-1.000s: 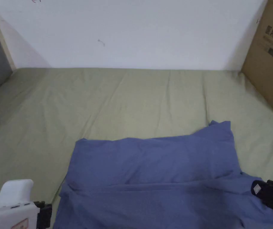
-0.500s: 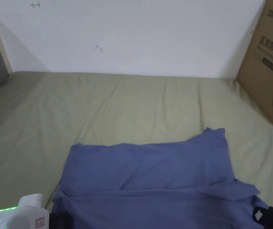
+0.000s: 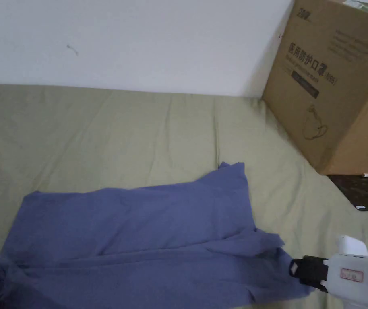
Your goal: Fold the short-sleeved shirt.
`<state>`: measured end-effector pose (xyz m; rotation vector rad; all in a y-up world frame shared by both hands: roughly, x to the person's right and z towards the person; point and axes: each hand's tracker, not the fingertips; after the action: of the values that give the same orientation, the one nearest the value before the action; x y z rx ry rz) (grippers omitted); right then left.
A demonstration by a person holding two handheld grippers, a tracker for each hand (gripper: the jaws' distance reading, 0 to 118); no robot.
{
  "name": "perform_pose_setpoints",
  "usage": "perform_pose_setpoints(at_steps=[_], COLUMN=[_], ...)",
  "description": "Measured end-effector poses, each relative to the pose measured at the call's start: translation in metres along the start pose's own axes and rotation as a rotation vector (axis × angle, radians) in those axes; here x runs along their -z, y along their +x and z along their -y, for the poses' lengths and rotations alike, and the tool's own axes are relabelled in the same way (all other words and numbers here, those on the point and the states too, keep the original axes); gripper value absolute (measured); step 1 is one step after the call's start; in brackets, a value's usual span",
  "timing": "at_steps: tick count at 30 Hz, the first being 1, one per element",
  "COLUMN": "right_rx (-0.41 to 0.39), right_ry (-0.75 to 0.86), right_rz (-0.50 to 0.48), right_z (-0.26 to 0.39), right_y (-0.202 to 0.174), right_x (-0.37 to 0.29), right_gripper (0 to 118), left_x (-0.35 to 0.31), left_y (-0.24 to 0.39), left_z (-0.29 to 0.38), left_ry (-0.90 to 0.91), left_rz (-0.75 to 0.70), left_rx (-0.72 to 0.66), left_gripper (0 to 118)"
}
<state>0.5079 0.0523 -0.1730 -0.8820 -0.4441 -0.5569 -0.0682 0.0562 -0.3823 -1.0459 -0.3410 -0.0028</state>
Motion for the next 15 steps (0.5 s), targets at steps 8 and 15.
perform_pose_setpoints(at_steps=[8,15], right_rx=[-0.046,-0.124], right_ry=[-0.178,-0.074], right_rz=[0.167,0.142], right_z=[-0.004,0.001], right_y=[0.031,0.024], right_x=[0.071,0.04], right_gripper=[112,7], left_x=[-0.017,-0.013], left_y=[0.018,0.015], left_z=[-0.005,-0.009], left_ry=[0.013,-0.01], left_rz=[-0.02,-0.02], left_rx=[0.065,0.056], left_gripper=[5,5])
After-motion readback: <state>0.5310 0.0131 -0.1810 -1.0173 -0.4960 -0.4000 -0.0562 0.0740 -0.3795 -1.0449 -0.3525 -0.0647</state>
